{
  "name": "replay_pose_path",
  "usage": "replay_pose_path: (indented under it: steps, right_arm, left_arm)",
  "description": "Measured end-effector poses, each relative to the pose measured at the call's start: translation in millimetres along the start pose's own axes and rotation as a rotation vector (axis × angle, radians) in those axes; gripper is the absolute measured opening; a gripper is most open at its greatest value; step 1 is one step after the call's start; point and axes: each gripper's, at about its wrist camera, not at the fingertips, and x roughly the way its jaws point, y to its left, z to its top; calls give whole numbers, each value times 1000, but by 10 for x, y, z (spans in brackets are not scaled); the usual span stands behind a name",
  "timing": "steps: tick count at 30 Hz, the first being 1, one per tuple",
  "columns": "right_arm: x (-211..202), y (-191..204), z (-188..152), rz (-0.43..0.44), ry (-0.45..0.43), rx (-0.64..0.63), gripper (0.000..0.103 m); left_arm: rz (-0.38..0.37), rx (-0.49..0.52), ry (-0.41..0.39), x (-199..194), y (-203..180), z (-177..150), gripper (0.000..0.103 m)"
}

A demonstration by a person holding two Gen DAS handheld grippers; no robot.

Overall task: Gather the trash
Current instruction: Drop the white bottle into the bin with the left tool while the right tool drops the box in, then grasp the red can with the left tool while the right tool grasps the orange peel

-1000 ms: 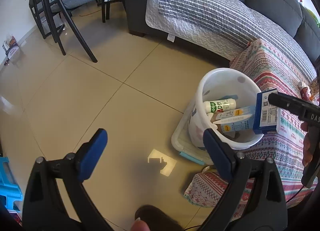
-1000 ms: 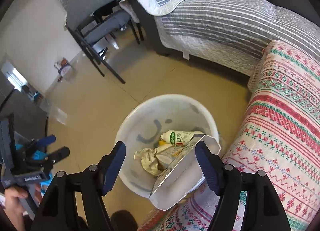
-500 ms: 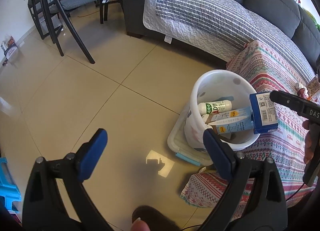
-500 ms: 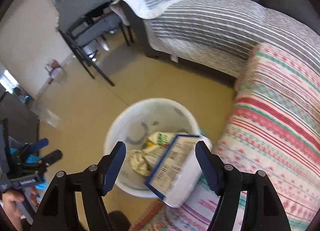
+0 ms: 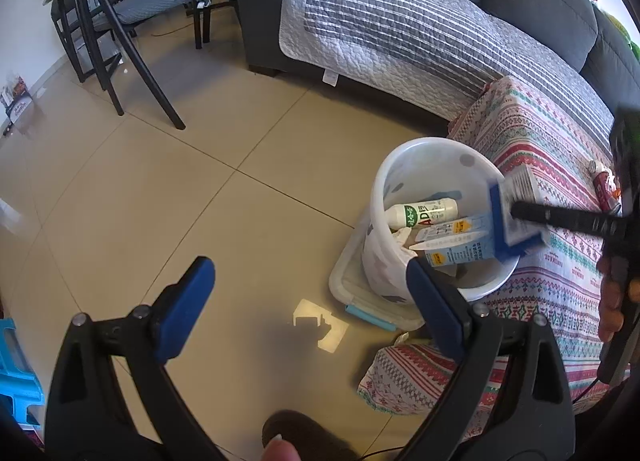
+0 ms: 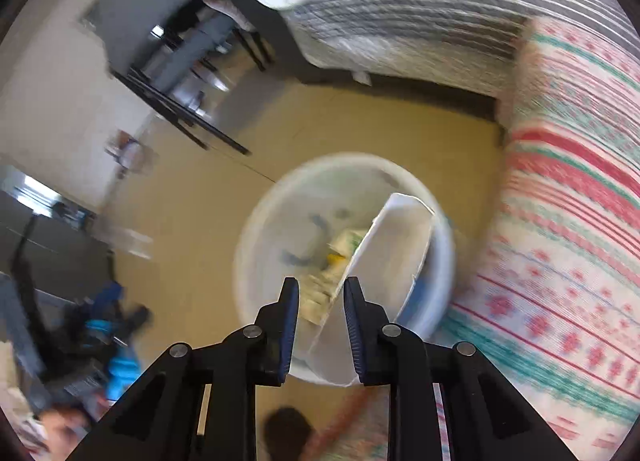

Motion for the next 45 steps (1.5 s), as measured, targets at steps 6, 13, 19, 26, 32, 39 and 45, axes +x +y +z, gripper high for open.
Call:
replay_pose_path:
  steps: [6,13,19,26,32,39,45]
  right_arm:
    - [-138,257,121,-12,-56,-85,24]
    - [-401,-19,-11,-167,-56,-136,58]
    - [-969,-335,-152,-276,-105,-164,77]
    - [-1680,-755,-316,-408,-181,-149,88]
    - [-2122,-1255,-467,-502,-232,-100,93]
    - [-2505,-1837,-586,-580,-275,-27,96]
    - [-2773,-2246,-700,-611,-292,44,97]
  left_arm:
    - [-2,-13,0,-1,40,1,96]
    - [-11,6,-6,-2,-108,42,96]
    - [-63,27,-16,-51,-468,133,96]
    - [-133,78,-36,-107,-1099,231,100]
    - [-166,139,-34,-93,-1674,249,101]
    - [-186,203,-33,-56,-2236,251,101]
    - [-203,286,-44,-89,-2744,268,101]
